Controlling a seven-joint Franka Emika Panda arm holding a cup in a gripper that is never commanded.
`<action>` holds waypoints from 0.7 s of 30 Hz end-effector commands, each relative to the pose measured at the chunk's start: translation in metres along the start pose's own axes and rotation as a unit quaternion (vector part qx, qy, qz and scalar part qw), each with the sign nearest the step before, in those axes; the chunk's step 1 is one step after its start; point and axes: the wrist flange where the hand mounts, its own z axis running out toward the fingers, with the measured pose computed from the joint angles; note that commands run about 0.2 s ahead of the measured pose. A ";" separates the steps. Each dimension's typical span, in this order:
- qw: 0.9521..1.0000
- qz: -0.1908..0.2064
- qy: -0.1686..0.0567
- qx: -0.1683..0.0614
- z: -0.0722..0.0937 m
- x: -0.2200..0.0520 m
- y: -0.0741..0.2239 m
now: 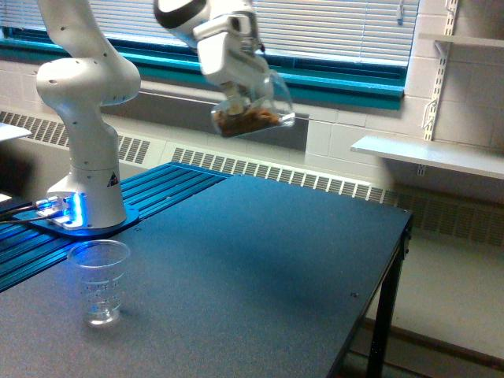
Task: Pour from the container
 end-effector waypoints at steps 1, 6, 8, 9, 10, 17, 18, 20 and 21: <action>0.998 0.053 0.001 -0.022 0.004 0.006 0.042; 0.997 0.065 -0.006 -0.036 0.009 -0.001 0.064; 0.997 0.071 -0.008 -0.041 0.011 -0.004 0.073; 0.996 0.074 -0.008 -0.043 0.011 -0.005 0.077; 0.996 0.076 -0.009 -0.043 0.012 -0.006 0.081; 0.993 0.099 -0.019 -0.057 0.019 -0.014 0.110; 0.993 0.102 -0.020 -0.060 0.020 -0.015 0.115; 0.992 0.104 -0.024 -0.068 0.024 -0.018 0.125; 0.992 0.105 -0.025 -0.071 0.026 -0.020 0.129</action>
